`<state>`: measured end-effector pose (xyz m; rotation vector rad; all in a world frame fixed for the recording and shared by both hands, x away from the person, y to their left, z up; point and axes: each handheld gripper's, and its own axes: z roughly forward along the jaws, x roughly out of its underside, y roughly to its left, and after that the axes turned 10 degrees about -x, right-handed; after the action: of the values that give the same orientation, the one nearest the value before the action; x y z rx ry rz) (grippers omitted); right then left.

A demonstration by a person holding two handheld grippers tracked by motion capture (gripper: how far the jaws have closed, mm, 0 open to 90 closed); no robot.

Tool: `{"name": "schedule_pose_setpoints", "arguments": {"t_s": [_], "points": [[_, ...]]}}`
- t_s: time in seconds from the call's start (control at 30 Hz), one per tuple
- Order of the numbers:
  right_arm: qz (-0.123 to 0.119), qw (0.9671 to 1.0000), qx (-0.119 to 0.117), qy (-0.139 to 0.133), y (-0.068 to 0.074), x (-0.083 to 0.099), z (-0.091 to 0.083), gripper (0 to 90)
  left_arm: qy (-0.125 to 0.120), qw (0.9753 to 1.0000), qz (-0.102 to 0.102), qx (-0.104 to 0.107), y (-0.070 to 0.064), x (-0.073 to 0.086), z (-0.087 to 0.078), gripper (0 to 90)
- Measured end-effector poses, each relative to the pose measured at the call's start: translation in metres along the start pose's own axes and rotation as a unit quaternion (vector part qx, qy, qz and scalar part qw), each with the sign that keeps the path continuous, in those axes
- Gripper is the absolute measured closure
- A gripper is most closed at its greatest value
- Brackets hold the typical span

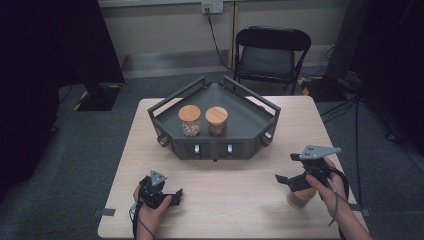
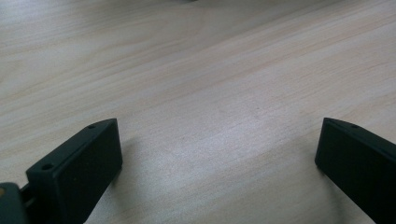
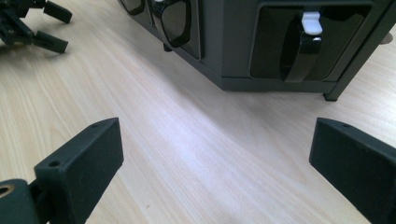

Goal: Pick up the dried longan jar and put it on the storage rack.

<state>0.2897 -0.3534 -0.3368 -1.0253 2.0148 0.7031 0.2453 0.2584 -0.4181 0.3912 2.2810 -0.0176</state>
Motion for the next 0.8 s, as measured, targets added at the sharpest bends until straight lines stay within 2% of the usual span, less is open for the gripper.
{"name": "schedule_pose_setpoints", "arguments": {"t_s": [0.1, 0.33, 0.63, 0.8], "points": [[0.0, 1.0, 0.001, 0.001, 0.0, 0.004, -0.003, 2.1, 0.0, 1.0, 0.0, 0.0, 0.0, 0.0, 0.0, 0.3], [-0.019, 0.9998, 0.007, 0.004, 0.004, 0.011, -0.012, 1.9, 0.0, 1.0, 0.0, 0.0, 0.0, 0.0, 0.0, 0.3], [-0.031, 0.9994, -0.017, -0.001, -0.004, 0.024, -0.019, 1.5, 0.0, 1.0, 0.0, 0.0, 0.0, 0.0, 0.0, 0.3], [-0.035, 0.9992, -0.016, 0.0, -0.005, 0.03, -0.02, 1.5, 0.0, 1.0, 0.0, 0.0, 0.0, 0.0, 0.0, 0.3]]}}
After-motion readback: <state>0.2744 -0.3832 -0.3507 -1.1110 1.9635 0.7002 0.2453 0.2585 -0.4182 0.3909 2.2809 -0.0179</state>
